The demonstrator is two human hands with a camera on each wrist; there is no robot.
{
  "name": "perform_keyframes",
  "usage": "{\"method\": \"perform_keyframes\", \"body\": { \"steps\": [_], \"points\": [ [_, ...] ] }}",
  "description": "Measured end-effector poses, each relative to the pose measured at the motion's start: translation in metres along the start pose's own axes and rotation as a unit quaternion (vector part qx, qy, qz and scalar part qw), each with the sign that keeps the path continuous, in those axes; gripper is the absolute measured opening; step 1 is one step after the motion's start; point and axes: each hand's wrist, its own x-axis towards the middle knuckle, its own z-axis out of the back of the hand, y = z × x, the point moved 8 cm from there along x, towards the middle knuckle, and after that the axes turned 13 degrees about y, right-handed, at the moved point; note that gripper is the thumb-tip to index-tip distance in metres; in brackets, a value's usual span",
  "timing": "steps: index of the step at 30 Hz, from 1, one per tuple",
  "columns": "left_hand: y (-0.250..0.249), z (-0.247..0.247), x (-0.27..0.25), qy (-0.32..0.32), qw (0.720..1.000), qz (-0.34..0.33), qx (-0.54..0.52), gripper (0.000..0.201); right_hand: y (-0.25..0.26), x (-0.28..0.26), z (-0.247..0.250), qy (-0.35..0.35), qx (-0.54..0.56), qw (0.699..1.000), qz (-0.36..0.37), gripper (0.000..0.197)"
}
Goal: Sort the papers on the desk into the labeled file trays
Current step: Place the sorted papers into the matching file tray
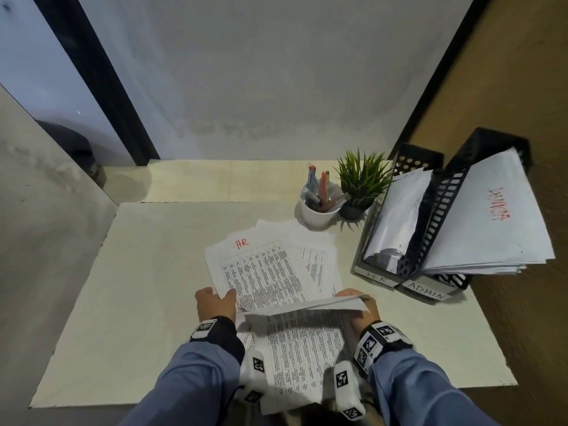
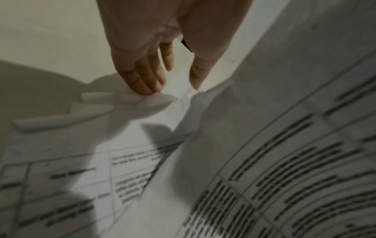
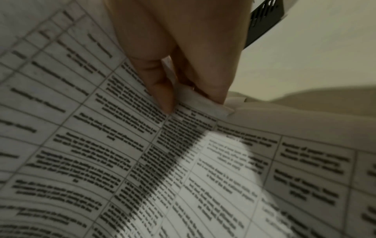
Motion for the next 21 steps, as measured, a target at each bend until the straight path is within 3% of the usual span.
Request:
{"method": "perform_keyframes", "body": {
  "steps": [3,6,11,16,19,21],
  "points": [
    [-0.007,0.004,0.001,0.012,0.999,-0.035,0.033,0.047,0.003,-0.008,-0.004,0.012,-0.021,1.000,0.000,0.037],
    [-0.023,0.011,-0.003,0.013,0.989,-0.108,0.096,0.005,-0.007,-0.005,-0.004,0.015,0.022,0.999,-0.027,0.027],
    [-0.029,0.021,-0.010,0.009,0.985,-0.157,0.065,0.024,-0.011,-0.001,-0.003,0.018,0.038,0.997,-0.058,0.033],
    [-0.022,0.001,-0.012,0.129,0.981,-0.140,-0.024,0.046,-0.013,0.002,-0.005,0.011,0.001,0.994,-0.113,0.023],
    [-0.024,-0.016,-0.021,0.162,0.983,-0.077,-0.047,0.042,-0.005,-0.001,0.000,-0.020,0.004,0.995,-0.101,0.031],
    [-0.030,-0.020,-0.028,0.164,0.982,-0.056,-0.069,0.030,0.003,-0.007,-0.009,-0.011,0.040,0.995,-0.086,0.013]
  ]
}}
